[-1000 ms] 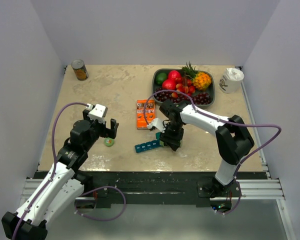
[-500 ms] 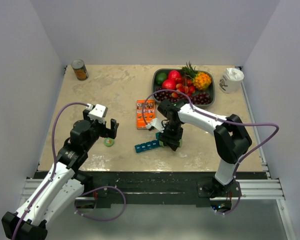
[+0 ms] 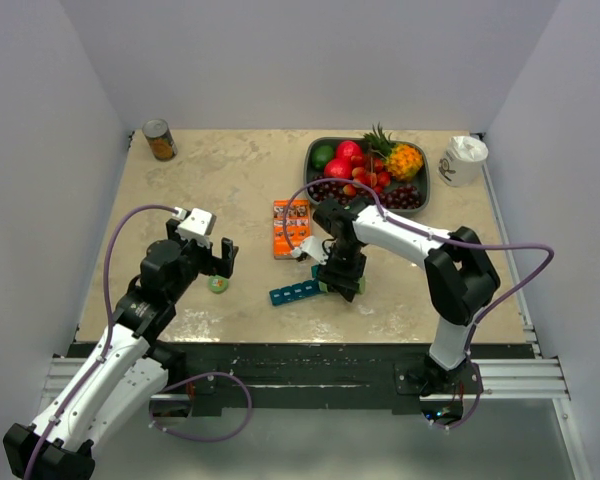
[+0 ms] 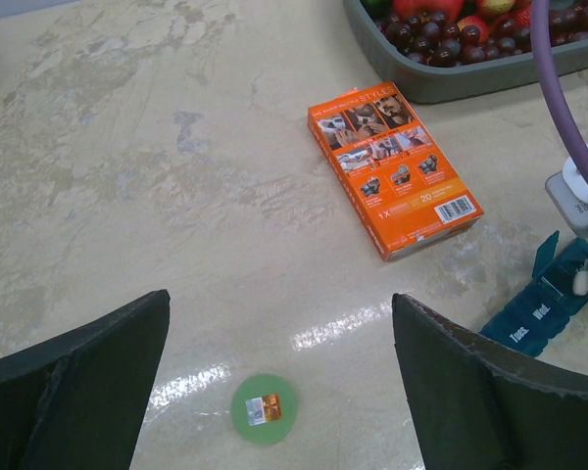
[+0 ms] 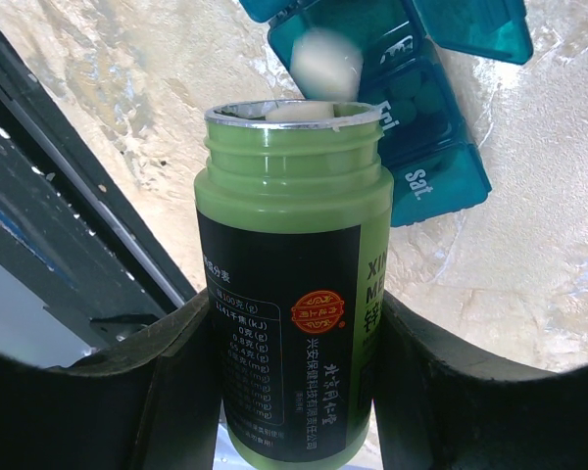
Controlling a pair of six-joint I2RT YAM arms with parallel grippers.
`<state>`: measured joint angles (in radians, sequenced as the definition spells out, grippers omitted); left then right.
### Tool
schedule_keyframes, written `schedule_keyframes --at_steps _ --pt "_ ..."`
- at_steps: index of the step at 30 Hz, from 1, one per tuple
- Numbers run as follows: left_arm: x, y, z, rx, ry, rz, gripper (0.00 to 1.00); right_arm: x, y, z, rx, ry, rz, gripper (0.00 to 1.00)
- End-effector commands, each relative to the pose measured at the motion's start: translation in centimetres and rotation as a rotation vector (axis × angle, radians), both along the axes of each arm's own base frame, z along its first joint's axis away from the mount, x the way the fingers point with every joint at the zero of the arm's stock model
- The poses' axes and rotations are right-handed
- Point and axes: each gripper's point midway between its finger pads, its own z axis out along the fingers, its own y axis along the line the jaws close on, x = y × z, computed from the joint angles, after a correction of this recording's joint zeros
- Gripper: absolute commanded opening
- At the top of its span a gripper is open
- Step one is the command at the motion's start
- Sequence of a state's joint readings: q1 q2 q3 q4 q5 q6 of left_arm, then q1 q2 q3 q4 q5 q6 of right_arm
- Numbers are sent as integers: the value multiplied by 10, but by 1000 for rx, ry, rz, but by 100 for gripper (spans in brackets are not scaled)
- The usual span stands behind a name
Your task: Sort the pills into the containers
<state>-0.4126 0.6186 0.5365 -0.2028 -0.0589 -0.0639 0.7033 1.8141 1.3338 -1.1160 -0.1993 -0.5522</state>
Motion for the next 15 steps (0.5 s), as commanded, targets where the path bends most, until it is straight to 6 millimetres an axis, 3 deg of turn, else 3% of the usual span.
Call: schedule_keyframes --at_steps 1,15 --pt "5 -1 27 -23 -77 -3 99 2 5 10 -3 -5 -8 0" --pt "5 -2 26 -24 -77 -6 99 0 4 7 -20 10 -10 0"
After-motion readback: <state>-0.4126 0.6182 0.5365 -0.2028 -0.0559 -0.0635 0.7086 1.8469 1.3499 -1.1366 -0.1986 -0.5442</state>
